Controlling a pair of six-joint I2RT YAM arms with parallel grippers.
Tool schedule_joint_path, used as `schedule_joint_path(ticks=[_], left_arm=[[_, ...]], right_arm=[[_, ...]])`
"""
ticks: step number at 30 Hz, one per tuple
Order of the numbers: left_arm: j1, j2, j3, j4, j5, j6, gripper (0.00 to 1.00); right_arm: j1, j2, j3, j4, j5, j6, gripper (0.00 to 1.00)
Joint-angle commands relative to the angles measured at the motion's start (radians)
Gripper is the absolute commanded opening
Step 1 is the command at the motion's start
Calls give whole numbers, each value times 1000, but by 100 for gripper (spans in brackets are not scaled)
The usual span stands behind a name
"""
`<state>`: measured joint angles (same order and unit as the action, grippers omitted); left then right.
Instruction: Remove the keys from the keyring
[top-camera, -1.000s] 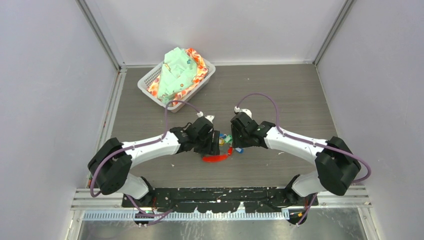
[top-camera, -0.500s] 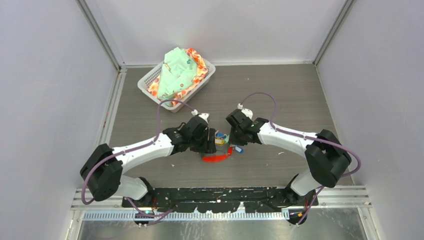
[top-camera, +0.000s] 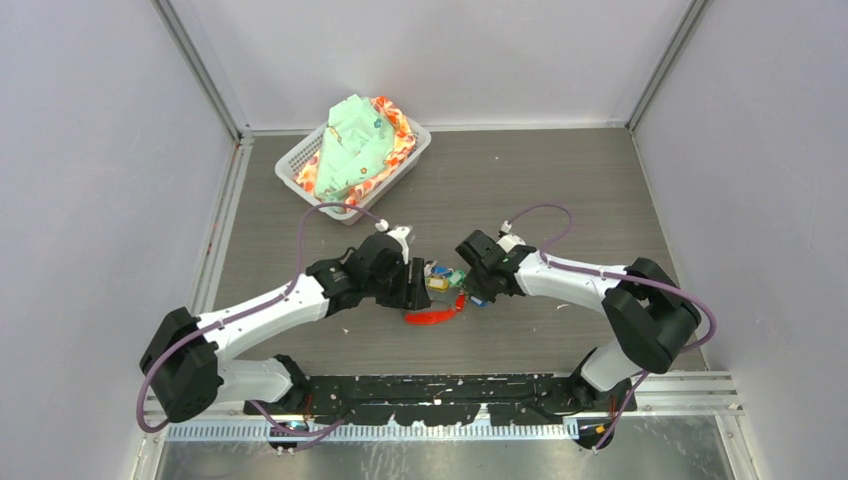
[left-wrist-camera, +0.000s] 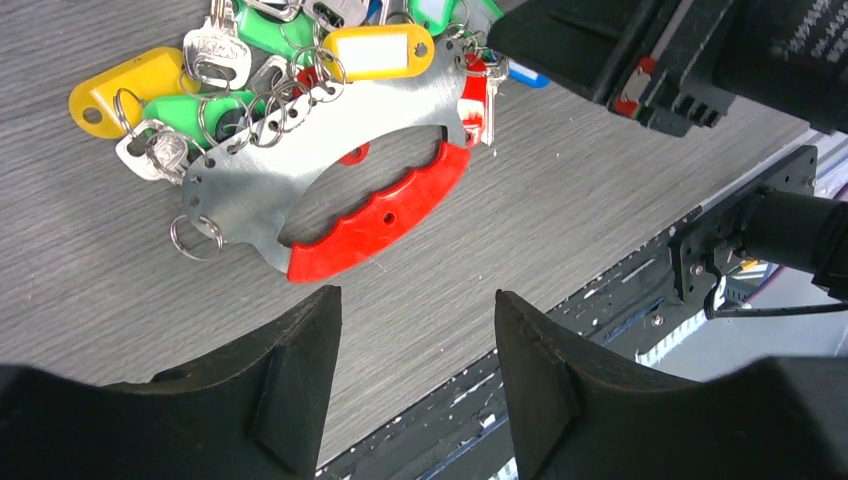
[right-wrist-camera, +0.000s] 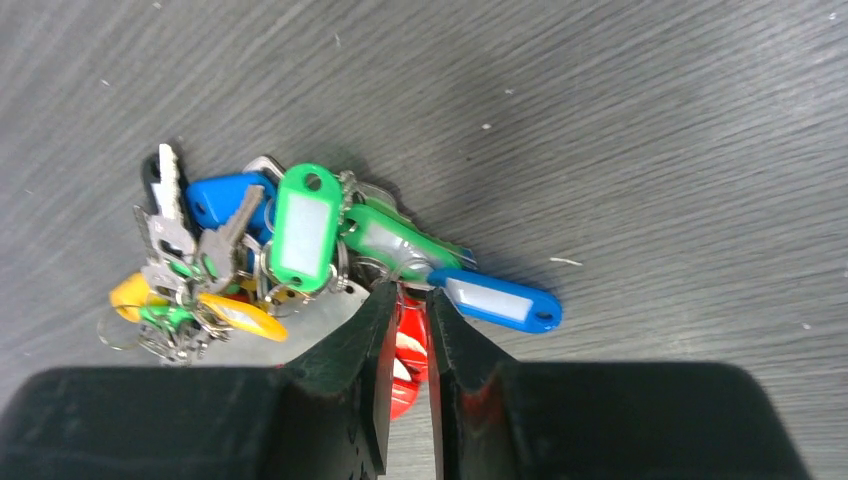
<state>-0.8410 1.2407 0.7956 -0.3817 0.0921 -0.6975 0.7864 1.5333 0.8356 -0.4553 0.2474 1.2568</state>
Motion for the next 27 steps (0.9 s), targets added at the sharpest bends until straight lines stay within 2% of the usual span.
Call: schedule_joint_path(ticks=[1,7,17,23,27], left_arm=[[5,-69,-12,-38,16,16,59],[5,-99,-20,-70,18,16,59],[5,-126,-20,-101,33,14,59],[5,-147,-36,-100,30,9,58],[11,-155,-42,-77,28,8,60]], right_arm=[[7,-20,3,70,75,104,23],[11,-23,-24,126,75,155,22],[42,-43,-54,119,92,216,20],[60,-42,-49,110,107,226,1],[84,-75,19,38,171,141,1]])
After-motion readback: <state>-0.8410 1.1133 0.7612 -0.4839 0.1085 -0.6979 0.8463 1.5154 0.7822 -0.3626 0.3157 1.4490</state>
